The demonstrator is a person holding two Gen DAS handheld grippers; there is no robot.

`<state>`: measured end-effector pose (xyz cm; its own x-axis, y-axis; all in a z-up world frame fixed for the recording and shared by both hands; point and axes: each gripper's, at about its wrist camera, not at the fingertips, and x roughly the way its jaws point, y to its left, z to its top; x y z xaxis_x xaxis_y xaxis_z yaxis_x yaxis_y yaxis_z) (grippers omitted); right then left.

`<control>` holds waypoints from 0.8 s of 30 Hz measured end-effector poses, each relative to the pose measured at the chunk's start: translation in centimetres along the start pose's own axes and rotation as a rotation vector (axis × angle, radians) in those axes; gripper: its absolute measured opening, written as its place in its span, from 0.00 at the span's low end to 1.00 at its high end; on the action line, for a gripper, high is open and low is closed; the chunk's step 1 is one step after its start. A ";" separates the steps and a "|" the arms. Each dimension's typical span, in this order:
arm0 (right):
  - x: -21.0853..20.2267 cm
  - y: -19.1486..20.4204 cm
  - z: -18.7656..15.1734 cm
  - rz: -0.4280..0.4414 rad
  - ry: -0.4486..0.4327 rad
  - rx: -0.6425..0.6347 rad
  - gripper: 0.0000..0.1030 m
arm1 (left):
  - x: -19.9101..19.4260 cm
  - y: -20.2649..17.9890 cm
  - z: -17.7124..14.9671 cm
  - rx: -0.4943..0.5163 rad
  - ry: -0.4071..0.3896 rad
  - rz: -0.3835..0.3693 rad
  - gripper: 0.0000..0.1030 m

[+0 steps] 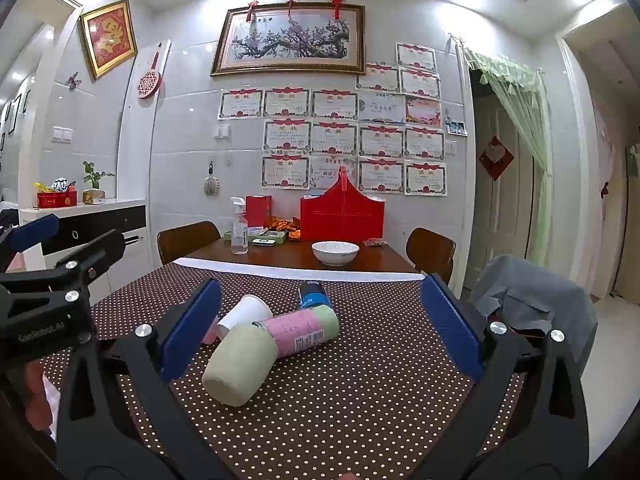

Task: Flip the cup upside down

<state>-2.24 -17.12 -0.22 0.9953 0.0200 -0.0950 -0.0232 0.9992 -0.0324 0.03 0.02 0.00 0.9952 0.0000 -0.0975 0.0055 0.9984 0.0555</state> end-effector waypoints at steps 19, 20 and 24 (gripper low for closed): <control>0.0 -0.1 -0.1 0.001 0.005 0.005 0.94 | 0.0 0.3 -0.2 0.007 -0.005 0.002 0.96; 0.0 -0.1 -0.1 0.001 0.006 0.005 0.94 | -0.2 0.6 -0.1 0.007 -0.006 0.001 0.96; 0.0 -0.1 -0.1 0.000 0.006 0.006 0.94 | -0.2 0.6 -0.1 0.007 -0.006 0.002 0.96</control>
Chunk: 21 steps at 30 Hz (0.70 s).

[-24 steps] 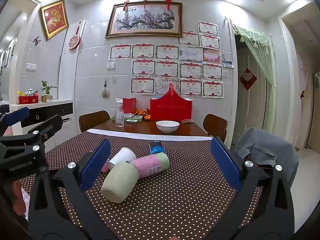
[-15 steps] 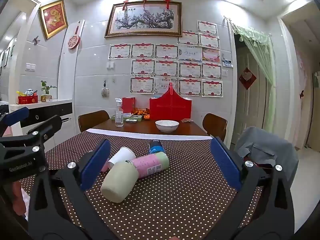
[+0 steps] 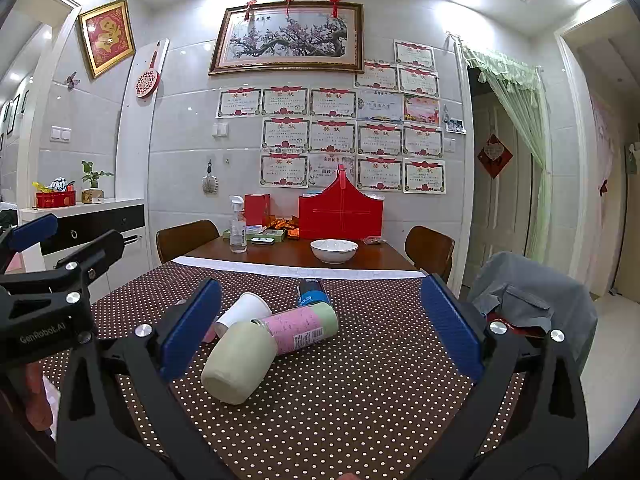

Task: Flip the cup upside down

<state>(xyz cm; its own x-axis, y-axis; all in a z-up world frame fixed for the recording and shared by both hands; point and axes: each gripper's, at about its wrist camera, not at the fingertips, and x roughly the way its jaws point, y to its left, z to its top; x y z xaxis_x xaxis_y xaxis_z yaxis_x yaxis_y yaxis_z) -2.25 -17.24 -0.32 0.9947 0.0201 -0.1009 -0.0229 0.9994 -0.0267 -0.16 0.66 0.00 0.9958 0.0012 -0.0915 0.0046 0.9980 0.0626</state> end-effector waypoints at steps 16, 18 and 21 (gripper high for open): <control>0.0 -0.1 0.0 0.000 0.002 0.002 0.94 | -0.3 0.0 0.2 0.004 -0.002 0.001 0.96; 0.0 -0.1 0.0 0.001 0.001 0.002 0.94 | -0.3 -0.1 0.1 0.004 -0.003 0.001 0.96; 0.0 -0.1 0.0 0.000 0.001 0.002 0.94 | -0.4 0.0 0.1 0.005 -0.003 0.001 0.96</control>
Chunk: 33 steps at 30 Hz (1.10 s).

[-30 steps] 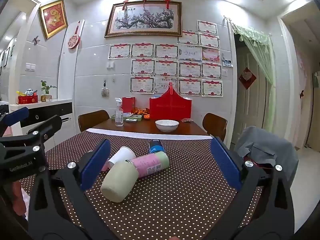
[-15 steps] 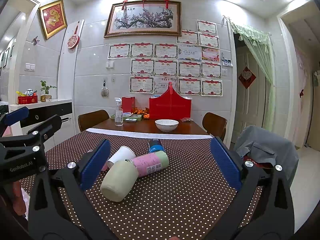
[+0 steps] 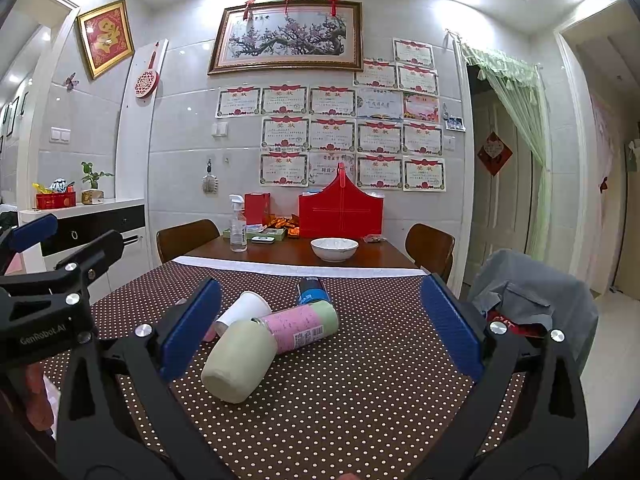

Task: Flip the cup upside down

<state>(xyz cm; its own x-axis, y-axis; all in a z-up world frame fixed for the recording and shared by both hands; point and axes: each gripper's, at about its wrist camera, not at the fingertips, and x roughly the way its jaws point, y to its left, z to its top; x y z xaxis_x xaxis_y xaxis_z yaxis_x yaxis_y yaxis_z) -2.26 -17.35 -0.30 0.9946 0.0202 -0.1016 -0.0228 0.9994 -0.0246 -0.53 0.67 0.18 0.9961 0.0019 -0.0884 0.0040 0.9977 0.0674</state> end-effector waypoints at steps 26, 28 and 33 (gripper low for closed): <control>0.7 -0.1 -0.3 0.001 0.004 0.002 0.95 | 0.1 -0.6 0.3 0.007 0.003 0.000 0.96; 0.7 -0.1 -0.3 0.000 0.005 0.001 0.94 | 0.3 -0.7 0.2 0.009 0.004 0.000 0.96; 0.8 0.0 -0.6 0.000 0.006 0.005 0.94 | 0.8 -0.9 0.0 0.015 0.012 -0.001 0.96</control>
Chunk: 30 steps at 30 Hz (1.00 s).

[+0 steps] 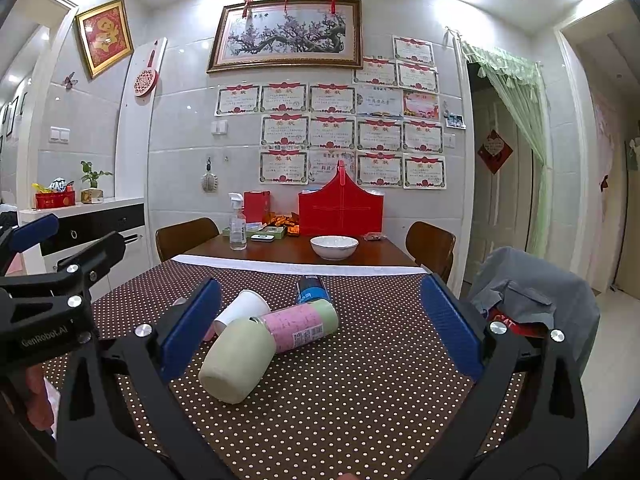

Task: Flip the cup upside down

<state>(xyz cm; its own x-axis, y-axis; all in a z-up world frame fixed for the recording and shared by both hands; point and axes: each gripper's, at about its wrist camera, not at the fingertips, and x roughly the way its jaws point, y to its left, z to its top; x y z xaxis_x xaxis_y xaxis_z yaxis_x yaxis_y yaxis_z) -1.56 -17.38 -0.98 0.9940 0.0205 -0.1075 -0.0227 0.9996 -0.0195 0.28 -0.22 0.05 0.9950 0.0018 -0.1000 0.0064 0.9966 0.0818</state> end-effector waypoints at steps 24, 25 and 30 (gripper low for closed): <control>4.0 -0.2 -2.4 -0.021 0.099 -0.004 0.94 | 5.1 0.0 -2.6 0.018 0.114 -0.004 0.96; 4.4 -0.2 -2.6 -0.020 0.113 -0.010 0.94 | 5.7 0.2 -2.8 0.016 0.133 -0.006 0.96; 6.4 -0.2 -3.4 -0.024 0.164 -0.024 0.94 | 8.2 1.4 -3.9 0.000 0.200 0.004 0.96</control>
<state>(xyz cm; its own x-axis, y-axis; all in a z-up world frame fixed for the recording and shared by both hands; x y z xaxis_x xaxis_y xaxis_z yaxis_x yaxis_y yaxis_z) 4.45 -17.55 -5.03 0.9634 -0.0087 -0.2678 -0.0041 0.9989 -0.0473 8.07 1.46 -4.55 0.9554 0.0217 -0.2946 0.0029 0.9966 0.0826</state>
